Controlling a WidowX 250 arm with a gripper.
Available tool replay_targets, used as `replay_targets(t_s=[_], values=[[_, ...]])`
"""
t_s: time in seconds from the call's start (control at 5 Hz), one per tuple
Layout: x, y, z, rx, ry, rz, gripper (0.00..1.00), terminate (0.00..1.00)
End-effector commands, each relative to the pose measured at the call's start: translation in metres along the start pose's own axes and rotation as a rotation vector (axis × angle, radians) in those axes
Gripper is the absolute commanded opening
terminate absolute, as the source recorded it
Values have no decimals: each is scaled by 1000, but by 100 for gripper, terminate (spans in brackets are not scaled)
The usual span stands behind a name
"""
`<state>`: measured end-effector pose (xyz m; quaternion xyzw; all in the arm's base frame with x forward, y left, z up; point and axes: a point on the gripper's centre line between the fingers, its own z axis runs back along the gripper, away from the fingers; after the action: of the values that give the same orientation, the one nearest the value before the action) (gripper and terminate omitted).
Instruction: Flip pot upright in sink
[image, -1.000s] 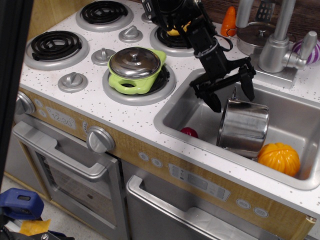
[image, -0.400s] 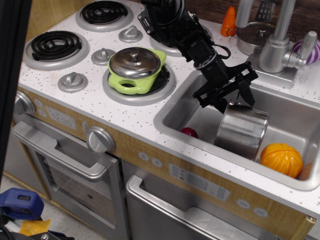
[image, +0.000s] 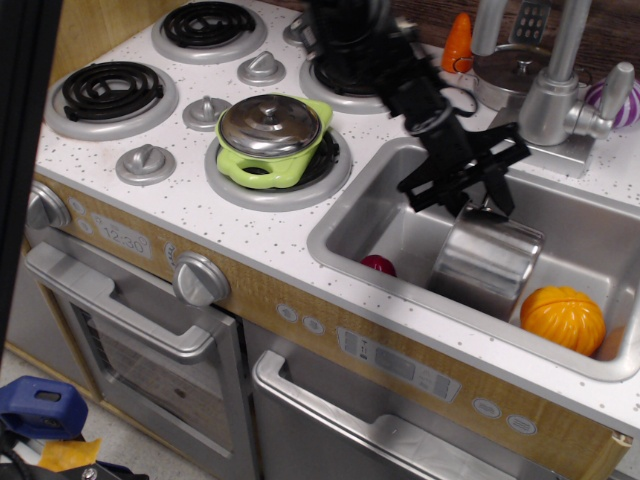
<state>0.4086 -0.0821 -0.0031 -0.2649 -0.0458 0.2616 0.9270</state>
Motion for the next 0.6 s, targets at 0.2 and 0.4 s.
replay_targets(t_s=[0.2, 0.4], values=[[7, -44, 17, 273, -343, -202, 0, 0], [15, -42, 21, 285, -361, -228, 0, 0]])
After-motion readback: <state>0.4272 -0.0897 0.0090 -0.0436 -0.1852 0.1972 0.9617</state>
